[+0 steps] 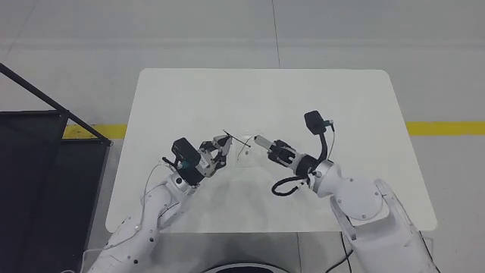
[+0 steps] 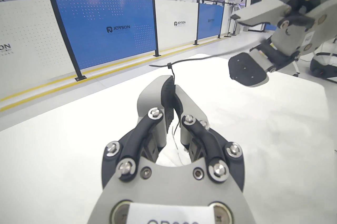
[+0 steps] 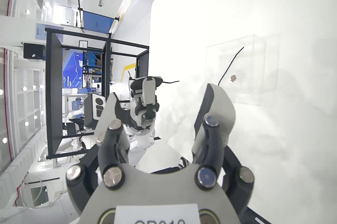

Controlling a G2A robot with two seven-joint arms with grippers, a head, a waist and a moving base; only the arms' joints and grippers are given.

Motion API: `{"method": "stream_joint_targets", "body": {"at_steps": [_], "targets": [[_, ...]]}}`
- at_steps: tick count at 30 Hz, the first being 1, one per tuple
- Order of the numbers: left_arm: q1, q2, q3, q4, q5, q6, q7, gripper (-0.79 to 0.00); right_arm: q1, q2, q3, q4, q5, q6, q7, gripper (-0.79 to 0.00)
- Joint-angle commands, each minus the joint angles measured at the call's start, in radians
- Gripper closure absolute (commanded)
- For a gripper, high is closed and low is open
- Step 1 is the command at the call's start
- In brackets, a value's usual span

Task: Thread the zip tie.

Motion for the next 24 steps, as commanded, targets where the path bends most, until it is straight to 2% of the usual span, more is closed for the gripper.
{"method": "stream_joint_targets", "body": {"at_steps": [1,3,5,15,18,22,24], "targets": [[0.008,0.003,-0.015,-0.013,-0.022,-0.042,-0.015,0.0,-0.02,0.008,0.022,0.006,-0.012,-0.074,0.048,-0.785],[0.015,0.006,-0.027,-0.024,-0.045,-0.082,-0.03,0.0,-0.034,0.015,0.044,0.017,-0.029,-0.122,0.08,-0.785],[0.024,0.008,-0.038,-0.033,-0.071,-0.11,-0.048,0.0,-0.049,0.018,0.057,0.02,-0.045,-0.128,0.071,-0.785],[0.031,0.008,-0.043,-0.039,-0.093,-0.106,-0.056,0.0,-0.051,0.018,0.048,0.025,-0.045,-0.146,0.067,-0.785],[0.038,0.005,-0.048,-0.05,-0.16,-0.118,-0.092,0.0,-0.035,0.017,0.014,0.075,-0.053,-0.284,0.06,-0.785],[0.029,0.002,-0.052,-0.04,-0.281,-0.17,-0.165,0.0,-0.029,0.016,-0.02,0.174,-0.046,-0.589,0.017,-0.785],[0.023,0.001,-0.052,-0.035,-0.341,-0.196,-0.207,0.0,-0.018,0.016,-0.025,0.234,-0.014,-0.703,0.028,-0.785]]}}
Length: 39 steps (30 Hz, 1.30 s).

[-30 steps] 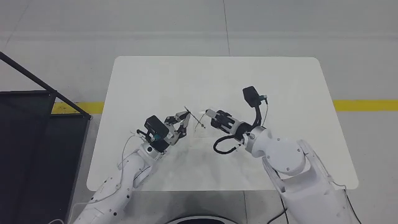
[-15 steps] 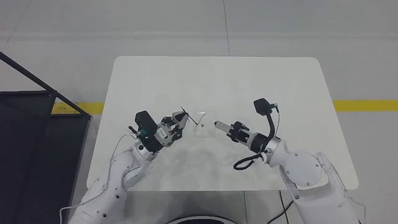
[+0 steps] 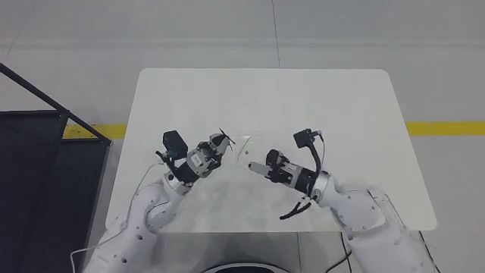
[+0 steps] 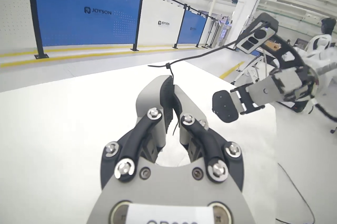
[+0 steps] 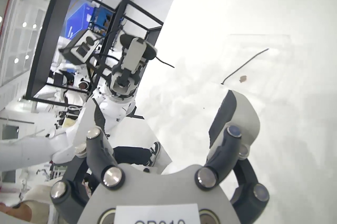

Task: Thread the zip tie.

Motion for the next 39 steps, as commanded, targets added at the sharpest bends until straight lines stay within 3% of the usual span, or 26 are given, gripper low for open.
{"method": "stream_joint_targets", "body": {"at_steps": [1,12,18,23,33,39], "targets": [[-0.006,-0.001,0.0,0.006,-0.06,-0.024,-0.045,0.0,0.01,0.0,0.001,0.056,0.025,-0.101,0.005,-0.785],[-0.003,-0.003,0.001,-0.002,-0.104,-0.021,-0.075,0.0,0.016,0.0,-0.002,0.075,-0.015,-0.099,-0.03,-0.785],[0.006,-0.008,0.015,-0.023,-0.118,-0.013,-0.103,0.0,0.086,-0.017,-0.097,0.159,-0.114,-0.251,-0.105,-0.785],[0.01,-0.008,0.002,-0.034,-0.135,-0.021,-0.127,0.0,0.139,-0.038,-0.16,0.231,-0.201,-0.272,-0.228,-0.785],[0.01,-0.012,0.0,-0.034,-0.139,-0.026,-0.144,0.0,0.189,-0.056,-0.198,0.284,-0.265,-0.224,-0.309,-0.48],[0.006,-0.016,0.003,-0.031,-0.138,-0.026,-0.145,0.0,0.2,-0.062,-0.211,0.288,-0.275,-0.213,-0.314,-0.348]]}}
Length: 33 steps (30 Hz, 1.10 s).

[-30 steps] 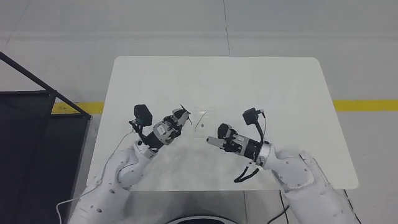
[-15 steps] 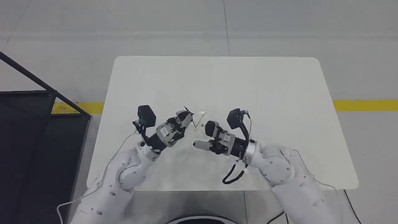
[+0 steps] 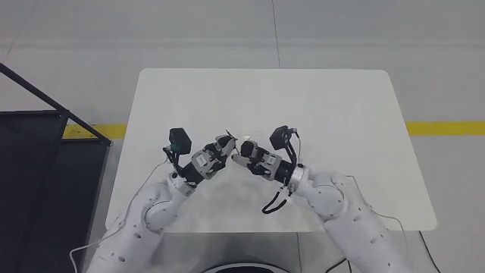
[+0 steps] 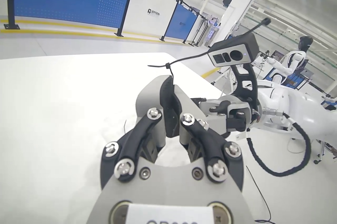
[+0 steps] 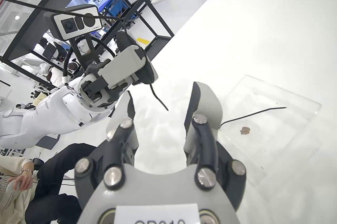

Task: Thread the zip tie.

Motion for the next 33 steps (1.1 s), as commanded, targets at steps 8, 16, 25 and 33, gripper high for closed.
{"method": "stream_joint_targets", "body": {"at_steps": [8,16,25,33], "targets": [[-0.003,-0.004,-0.005,0.008,0.004,0.003,0.003,0.0,0.0,-0.002,-0.002,-0.007,-0.007,-0.004,0.004,-0.105],[-0.005,-0.008,-0.003,0.013,0.011,0.002,0.004,0.0,-0.007,-0.002,0.003,-0.013,-0.007,-0.011,0.009,0.0],[-0.006,-0.012,-0.009,0.015,-0.013,0.006,-0.007,-0.471,-0.01,-0.003,0.009,-0.017,0.007,-0.009,0.016,0.0],[-0.001,-0.013,-0.017,0.017,-0.018,-0.004,-0.014,-0.459,-0.015,-0.002,0.02,-0.028,0.031,-0.004,0.028,0.0]]}}
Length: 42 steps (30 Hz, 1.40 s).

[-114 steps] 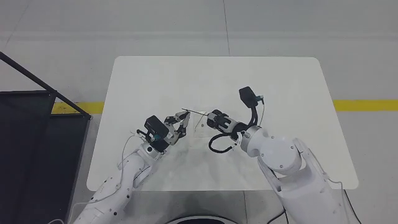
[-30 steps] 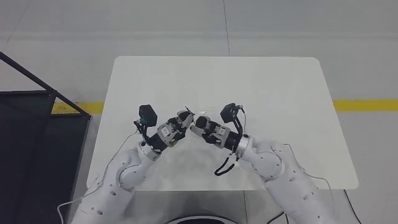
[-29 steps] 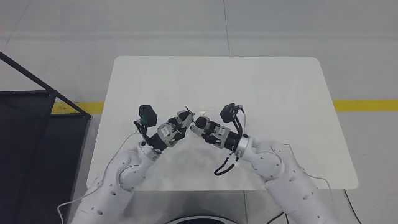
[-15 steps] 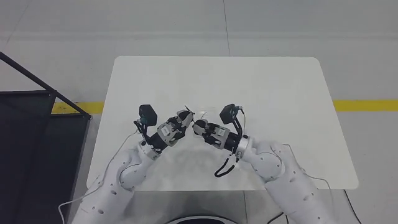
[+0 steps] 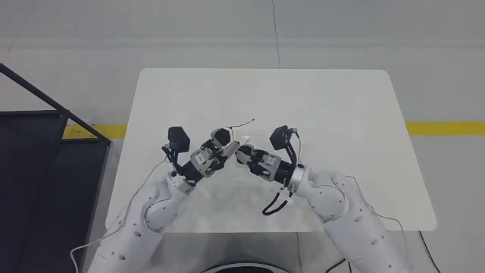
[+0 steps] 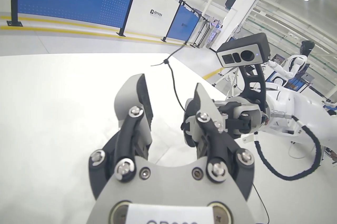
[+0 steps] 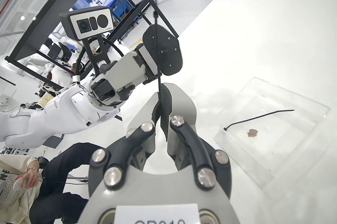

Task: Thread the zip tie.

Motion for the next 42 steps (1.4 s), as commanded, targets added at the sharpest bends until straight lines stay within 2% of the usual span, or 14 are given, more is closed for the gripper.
{"method": "stream_joint_targets", "body": {"at_steps": [1,7,13,18,22,23,24,26,36,39,42], "targets": [[0.001,0.0,-0.003,0.002,-0.001,-0.003,-0.001,-0.453,-0.001,0.0,0.004,-0.003,0.004,0.0,0.001,0.0],[0.012,0.002,-0.031,0.023,-0.047,-0.035,0.008,-0.416,-0.009,0.003,0.018,-0.013,0.009,0.001,0.011,0.0],[0.016,0.011,-0.081,0.07,-0.246,-0.162,-0.068,-0.372,-0.027,0.013,0.052,-0.024,0.029,-0.033,0.033,0.0],[0.007,0.022,-0.089,0.087,-0.454,-0.245,-0.237,-0.348,-0.034,0.019,0.067,-0.034,0.014,-0.062,0.053,0.0],[-0.015,0.038,-0.064,0.091,-0.716,-0.277,-0.494,-0.351,-0.044,0.025,0.076,-0.05,-0.026,-0.079,0.059,0.0],[-0.024,0.045,-0.061,0.091,-0.791,-0.267,-0.573,-0.372,-0.048,0.026,0.078,-0.055,-0.039,-0.075,0.062,0.0],[-0.032,0.051,-0.06,0.089,-0.864,-0.251,-0.651,-0.449,-0.052,0.027,0.081,-0.063,-0.048,-0.065,0.062,0.0],[-0.048,0.064,-0.078,0.092,-0.978,-0.209,-0.773,-0.785,-0.057,0.027,0.084,-0.07,-0.053,-0.056,0.059,0.0],[-0.05,0.066,-0.084,0.092,-0.988,-0.203,-0.784,-0.785,-0.058,0.027,0.083,-0.07,-0.054,-0.054,0.058,0.0],[-0.045,0.065,-0.067,0.073,-1.053,-0.159,-0.807,-0.785,-0.063,0.028,0.077,-0.075,-0.102,-0.075,0.031,0.0],[-0.058,0.067,-0.053,0.078,-1.174,-0.11,-0.893,-0.785,-0.07,0.029,0.075,-0.074,-0.166,-0.112,-0.017,0.0]]}}
